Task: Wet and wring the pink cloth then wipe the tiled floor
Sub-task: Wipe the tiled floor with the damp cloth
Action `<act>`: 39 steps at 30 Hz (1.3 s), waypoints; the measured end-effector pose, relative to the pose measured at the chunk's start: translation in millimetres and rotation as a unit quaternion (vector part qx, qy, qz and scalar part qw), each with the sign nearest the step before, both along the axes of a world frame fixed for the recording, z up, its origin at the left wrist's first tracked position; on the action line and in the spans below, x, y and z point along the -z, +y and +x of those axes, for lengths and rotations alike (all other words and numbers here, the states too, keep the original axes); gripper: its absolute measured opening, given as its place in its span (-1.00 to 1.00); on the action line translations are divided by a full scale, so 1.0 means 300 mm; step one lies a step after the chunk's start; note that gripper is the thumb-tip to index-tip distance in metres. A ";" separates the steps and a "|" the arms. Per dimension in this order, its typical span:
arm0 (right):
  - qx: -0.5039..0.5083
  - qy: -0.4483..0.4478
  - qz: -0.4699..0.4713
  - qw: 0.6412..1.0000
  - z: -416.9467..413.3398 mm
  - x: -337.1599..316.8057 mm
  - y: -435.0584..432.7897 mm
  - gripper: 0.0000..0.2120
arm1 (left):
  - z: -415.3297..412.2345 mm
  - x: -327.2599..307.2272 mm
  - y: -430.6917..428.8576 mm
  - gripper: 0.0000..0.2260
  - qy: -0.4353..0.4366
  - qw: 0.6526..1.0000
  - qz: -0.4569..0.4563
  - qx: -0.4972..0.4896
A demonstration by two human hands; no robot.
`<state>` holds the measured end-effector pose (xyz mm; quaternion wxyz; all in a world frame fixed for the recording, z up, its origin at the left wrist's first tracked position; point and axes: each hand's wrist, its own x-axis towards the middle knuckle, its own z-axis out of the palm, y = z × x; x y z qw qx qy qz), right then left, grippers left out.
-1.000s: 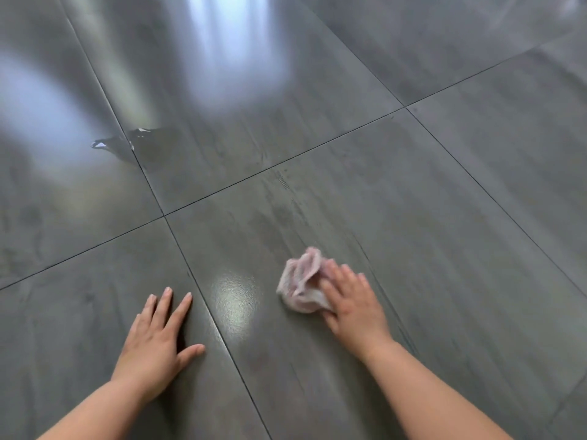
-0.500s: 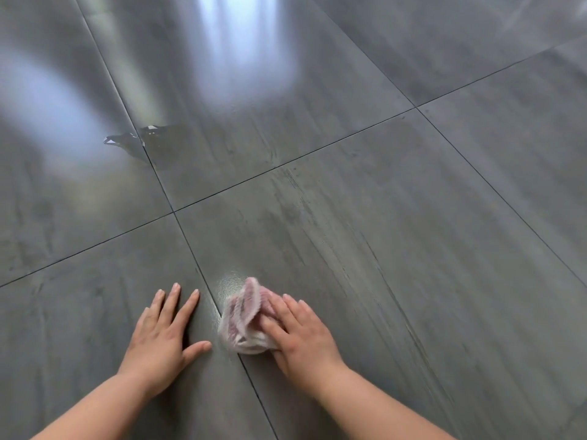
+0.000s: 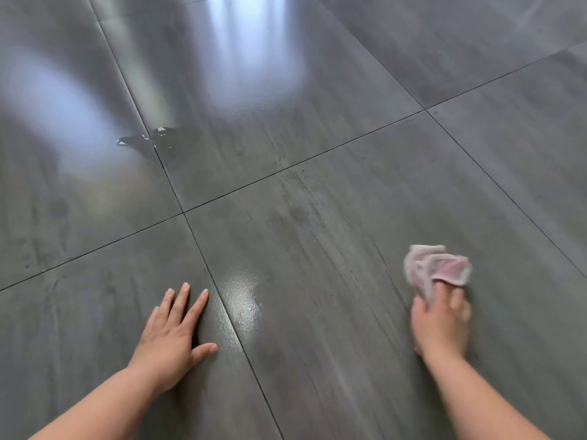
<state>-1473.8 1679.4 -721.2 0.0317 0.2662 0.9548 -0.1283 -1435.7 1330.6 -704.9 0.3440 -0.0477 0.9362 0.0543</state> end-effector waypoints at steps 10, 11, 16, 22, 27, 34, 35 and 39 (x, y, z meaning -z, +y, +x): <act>-0.508 0.068 0.000 0.859 -0.004 0.069 -0.342 -0.62 | -0.004 -0.006 -0.014 -0.19 0.005 1.000 0.024 -0.011; -0.473 0.083 0.015 0.877 -0.035 0.079 -0.265 -0.62 | -0.003 -0.006 -0.021 -0.19 0.003 1.000 0.022 -0.005; -0.119 0.007 0.025 0.993 -0.066 0.011 0.097 -0.60 | -0.006 -0.005 -0.023 -0.19 -0.002 1.000 0.020 0.002; -0.028 0.001 -0.002 1.000 -0.037 0.019 -0.016 -0.55 | -0.009 0.009 -0.023 -0.18 -0.006 1.000 0.006 0.008; -0.382 0.098 0.027 0.918 0.060 0.068 -0.393 -0.36 | -0.006 0.013 -0.020 -0.17 0.003 1.000 0.019 0.000; -0.389 0.115 0.082 0.910 -0.018 0.087 -0.184 -0.65 | -0.002 0.012 -0.029 -0.14 0.018 0.999 0.034 -0.006; -0.330 0.102 0.093 0.934 -0.029 0.084 -0.103 -0.62 | -0.001 0.013 -0.029 -0.14 0.018 0.999 0.036 -0.008; -0.045 0.028 0.047 0.998 -0.028 0.025 0.105 -0.56 | -0.005 0.016 -0.026 -0.14 0.018 1.000 0.016 0.003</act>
